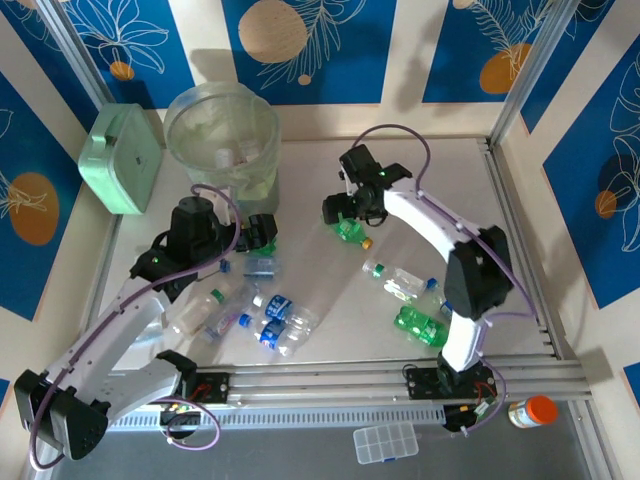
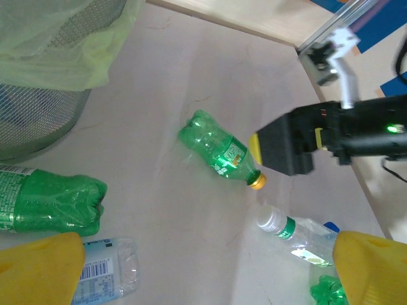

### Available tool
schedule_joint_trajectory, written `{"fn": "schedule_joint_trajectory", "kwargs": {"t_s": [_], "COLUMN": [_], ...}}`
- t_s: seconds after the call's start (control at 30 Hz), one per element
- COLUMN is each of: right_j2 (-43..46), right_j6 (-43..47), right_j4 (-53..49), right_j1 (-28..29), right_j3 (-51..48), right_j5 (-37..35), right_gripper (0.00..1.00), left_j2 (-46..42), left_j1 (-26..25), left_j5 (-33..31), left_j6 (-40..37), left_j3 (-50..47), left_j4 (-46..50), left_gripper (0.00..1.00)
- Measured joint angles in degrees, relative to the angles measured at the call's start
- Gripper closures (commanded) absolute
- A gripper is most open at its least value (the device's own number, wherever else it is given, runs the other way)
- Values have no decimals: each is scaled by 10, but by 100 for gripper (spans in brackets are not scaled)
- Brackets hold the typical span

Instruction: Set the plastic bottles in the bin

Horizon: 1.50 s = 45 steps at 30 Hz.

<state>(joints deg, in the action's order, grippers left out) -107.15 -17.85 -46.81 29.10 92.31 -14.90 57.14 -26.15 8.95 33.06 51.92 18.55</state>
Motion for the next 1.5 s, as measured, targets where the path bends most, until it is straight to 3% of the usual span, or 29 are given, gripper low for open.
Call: {"fn": "schedule_joint_trajectory", "kwargs": {"t_s": [0.23,0.43,0.73,1.0,1.23,1.5], "right_j2": [-120,-173,-176,-170,-73,180], "right_j6": [42,83,111,110,90,56], "right_j4": [-36,-67,-68,-58,-43,40], "right_j1": [-14,-17,-7,9,17,26], "right_j3": [53,79,78,71,6,-129], "right_j5": [-5,-32,-33,-43,-17,104], "right_gripper": [3,10,46,50,52,52], "left_j2": [-1,-1,-1,-1,-3,-24], "left_j1": [0,0,0,2,3,3], "left_j5": [1,10,16,17,20,44], "left_j6": [17,30,32,34,29,24], "left_j3": [-1,-4,-10,-19,-23,-23], "left_j4": [-14,-28,-32,-46,-50,-67], "left_gripper": [1,1,1,1,1,1]}}
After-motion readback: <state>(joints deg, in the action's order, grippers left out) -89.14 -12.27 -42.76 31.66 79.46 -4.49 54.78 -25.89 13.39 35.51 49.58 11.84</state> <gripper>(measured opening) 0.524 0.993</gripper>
